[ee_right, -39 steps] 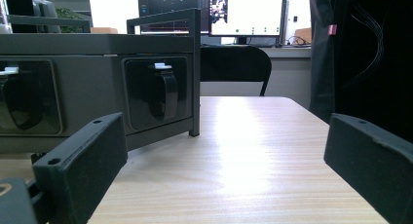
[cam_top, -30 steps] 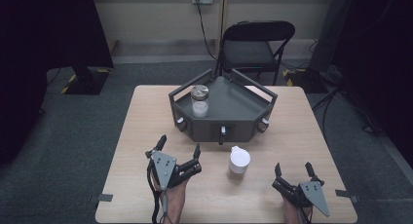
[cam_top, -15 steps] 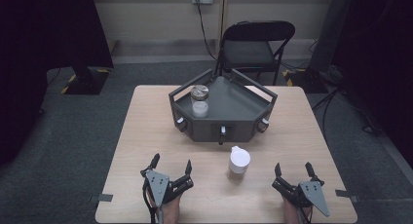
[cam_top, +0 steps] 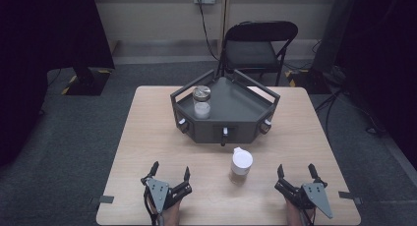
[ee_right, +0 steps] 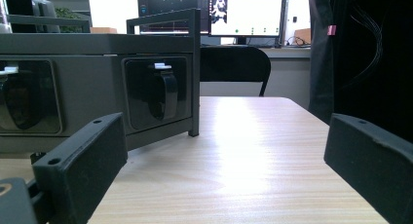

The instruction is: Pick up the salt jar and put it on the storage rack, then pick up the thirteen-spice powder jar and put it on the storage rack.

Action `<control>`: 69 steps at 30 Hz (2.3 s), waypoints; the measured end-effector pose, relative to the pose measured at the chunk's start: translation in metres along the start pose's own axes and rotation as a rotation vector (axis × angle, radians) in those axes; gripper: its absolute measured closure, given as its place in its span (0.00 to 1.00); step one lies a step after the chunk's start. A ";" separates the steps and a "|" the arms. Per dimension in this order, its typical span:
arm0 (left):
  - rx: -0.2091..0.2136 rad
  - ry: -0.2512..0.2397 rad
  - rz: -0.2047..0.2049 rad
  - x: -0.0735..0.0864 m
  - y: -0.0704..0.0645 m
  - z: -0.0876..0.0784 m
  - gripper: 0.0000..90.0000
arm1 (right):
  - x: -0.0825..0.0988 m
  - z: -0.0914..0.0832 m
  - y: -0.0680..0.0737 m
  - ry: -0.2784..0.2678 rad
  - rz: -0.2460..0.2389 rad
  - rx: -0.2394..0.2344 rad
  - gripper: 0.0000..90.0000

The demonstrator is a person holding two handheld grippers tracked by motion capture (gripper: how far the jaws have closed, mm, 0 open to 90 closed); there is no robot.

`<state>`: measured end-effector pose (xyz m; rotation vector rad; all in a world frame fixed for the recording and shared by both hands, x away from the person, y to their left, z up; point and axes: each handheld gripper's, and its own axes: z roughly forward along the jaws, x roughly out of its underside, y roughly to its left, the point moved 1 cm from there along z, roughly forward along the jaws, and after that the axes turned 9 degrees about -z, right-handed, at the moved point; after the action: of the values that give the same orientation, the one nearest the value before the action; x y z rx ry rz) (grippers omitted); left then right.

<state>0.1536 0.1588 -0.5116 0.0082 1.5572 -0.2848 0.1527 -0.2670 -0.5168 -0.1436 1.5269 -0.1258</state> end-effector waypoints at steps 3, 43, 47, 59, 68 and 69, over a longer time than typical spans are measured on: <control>0.014 -0.010 0.007 0.002 0.002 0.001 0.00 | 0.000 0.000 0.000 0.000 0.000 0.001 0.00; -0.009 -0.001 0.011 0.005 0.003 0.001 0.00 | 0.000 0.000 0.000 0.004 0.000 0.000 0.00; -0.009 -0.001 0.011 0.005 0.003 0.001 0.00 | 0.000 0.000 0.000 0.003 0.000 0.001 0.00; -0.010 -0.001 0.012 0.005 0.003 0.001 0.00 | -0.001 0.000 0.000 0.007 0.001 0.001 0.00; -0.014 0.004 0.013 0.004 0.002 0.002 0.00 | -0.003 0.002 -0.003 0.018 0.003 -0.020 0.00; -0.013 0.005 0.013 0.004 0.002 0.002 0.00 | -0.004 0.003 -0.004 0.026 0.004 -0.029 0.00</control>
<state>0.1563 0.1600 -0.5157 0.0089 1.5638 -0.2639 0.1556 -0.2700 -0.5118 -0.1627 1.5550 -0.1033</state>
